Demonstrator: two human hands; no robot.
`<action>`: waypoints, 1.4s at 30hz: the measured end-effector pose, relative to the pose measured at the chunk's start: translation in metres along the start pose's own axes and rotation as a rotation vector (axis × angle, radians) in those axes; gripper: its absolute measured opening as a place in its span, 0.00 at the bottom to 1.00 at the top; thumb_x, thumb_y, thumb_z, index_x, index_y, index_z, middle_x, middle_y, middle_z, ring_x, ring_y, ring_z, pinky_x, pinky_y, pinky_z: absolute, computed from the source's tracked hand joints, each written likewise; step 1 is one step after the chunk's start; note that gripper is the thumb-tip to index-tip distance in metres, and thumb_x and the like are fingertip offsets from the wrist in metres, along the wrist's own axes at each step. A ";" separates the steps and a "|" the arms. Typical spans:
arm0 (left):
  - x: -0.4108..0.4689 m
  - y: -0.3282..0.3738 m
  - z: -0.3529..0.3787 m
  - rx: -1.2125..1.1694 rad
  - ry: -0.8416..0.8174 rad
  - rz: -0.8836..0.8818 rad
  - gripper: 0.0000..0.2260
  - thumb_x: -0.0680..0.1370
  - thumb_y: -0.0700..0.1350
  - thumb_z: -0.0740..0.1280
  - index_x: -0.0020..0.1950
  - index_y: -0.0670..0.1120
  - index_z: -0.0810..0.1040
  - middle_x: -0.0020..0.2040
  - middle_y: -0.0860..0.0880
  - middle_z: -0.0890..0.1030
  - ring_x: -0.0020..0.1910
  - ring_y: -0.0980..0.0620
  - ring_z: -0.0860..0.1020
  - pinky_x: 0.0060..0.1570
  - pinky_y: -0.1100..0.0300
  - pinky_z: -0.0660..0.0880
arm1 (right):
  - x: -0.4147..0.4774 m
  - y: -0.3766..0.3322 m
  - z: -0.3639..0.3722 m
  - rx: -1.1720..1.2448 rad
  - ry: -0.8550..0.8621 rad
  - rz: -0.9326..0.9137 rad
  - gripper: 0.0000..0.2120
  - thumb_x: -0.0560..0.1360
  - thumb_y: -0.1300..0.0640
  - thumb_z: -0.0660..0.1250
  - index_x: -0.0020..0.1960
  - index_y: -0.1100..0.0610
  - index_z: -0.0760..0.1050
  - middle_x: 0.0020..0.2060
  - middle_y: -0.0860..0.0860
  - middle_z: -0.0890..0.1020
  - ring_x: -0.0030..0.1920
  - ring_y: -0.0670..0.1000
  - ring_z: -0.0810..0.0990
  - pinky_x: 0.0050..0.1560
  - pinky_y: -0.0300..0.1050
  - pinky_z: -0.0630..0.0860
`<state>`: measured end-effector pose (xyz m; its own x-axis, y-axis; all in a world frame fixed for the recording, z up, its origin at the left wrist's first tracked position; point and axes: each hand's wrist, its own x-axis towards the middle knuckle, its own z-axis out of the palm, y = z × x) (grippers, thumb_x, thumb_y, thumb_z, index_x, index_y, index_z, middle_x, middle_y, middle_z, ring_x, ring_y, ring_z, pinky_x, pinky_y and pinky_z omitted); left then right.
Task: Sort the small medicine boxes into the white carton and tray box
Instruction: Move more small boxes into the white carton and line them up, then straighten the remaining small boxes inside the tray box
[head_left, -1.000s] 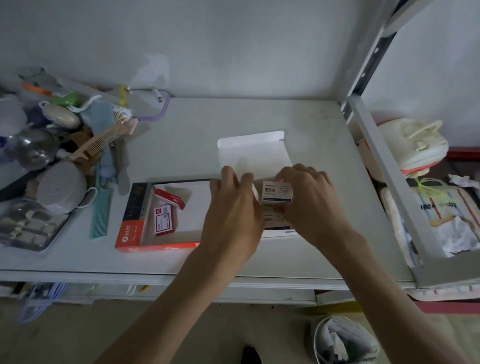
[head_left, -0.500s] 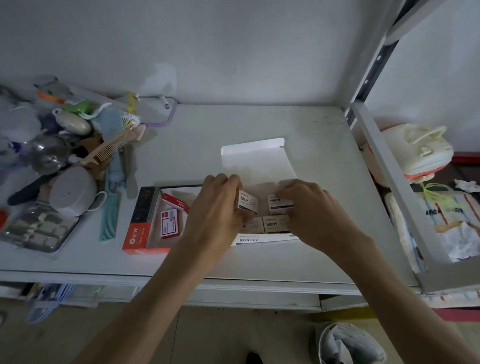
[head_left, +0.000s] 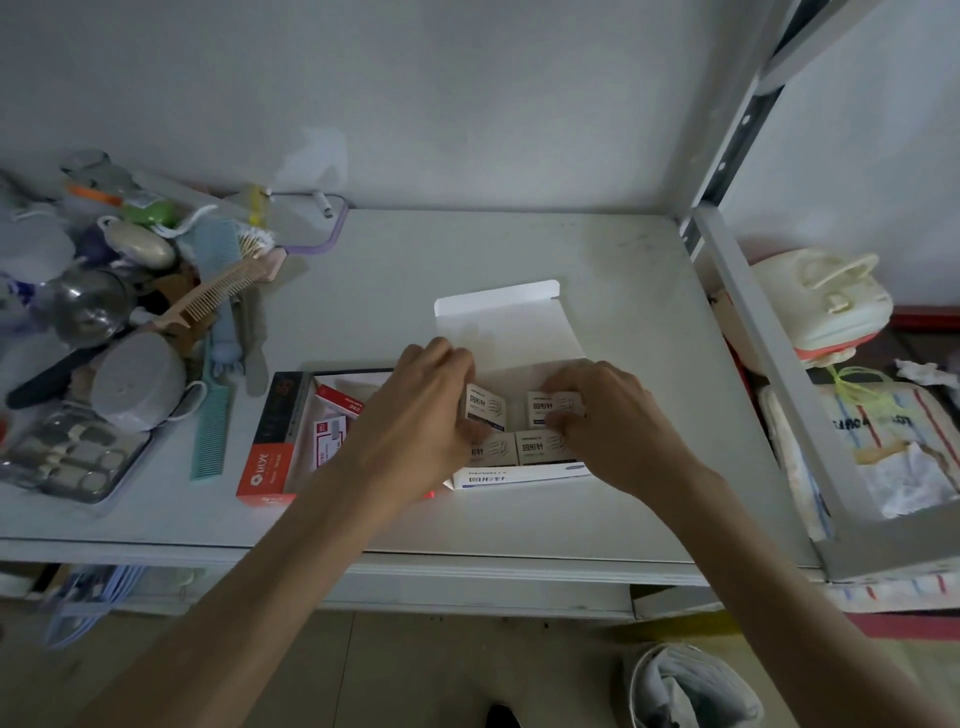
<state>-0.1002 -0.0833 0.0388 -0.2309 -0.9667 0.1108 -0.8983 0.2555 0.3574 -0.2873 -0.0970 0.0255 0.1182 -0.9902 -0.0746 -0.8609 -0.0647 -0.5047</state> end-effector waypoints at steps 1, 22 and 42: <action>0.003 0.002 -0.004 0.070 -0.063 0.033 0.16 0.69 0.47 0.74 0.51 0.44 0.73 0.51 0.49 0.72 0.53 0.47 0.69 0.43 0.50 0.74 | 0.001 0.000 0.000 -0.004 0.001 0.002 0.14 0.71 0.59 0.68 0.56 0.49 0.79 0.57 0.52 0.80 0.55 0.59 0.77 0.52 0.52 0.77; -0.004 0.005 -0.008 0.013 -0.179 0.103 0.38 0.66 0.68 0.69 0.71 0.53 0.65 0.66 0.55 0.72 0.64 0.53 0.69 0.63 0.53 0.68 | -0.004 -0.010 0.003 -0.033 -0.065 -0.116 0.18 0.73 0.58 0.62 0.62 0.51 0.77 0.63 0.51 0.74 0.64 0.53 0.72 0.62 0.41 0.70; -0.058 -0.120 -0.032 -0.213 -0.043 -0.334 0.07 0.69 0.51 0.75 0.41 0.62 0.78 0.41 0.57 0.75 0.41 0.56 0.75 0.39 0.60 0.71 | 0.038 -0.142 0.054 -0.060 -0.367 -0.359 0.09 0.69 0.59 0.68 0.49 0.57 0.76 0.48 0.54 0.81 0.52 0.58 0.81 0.49 0.50 0.78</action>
<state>0.0326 -0.0570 0.0193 0.0414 -0.9959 -0.0809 -0.8301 -0.0793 0.5520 -0.1342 -0.1190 0.0480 0.5679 -0.7965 -0.2076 -0.7597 -0.4102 -0.5045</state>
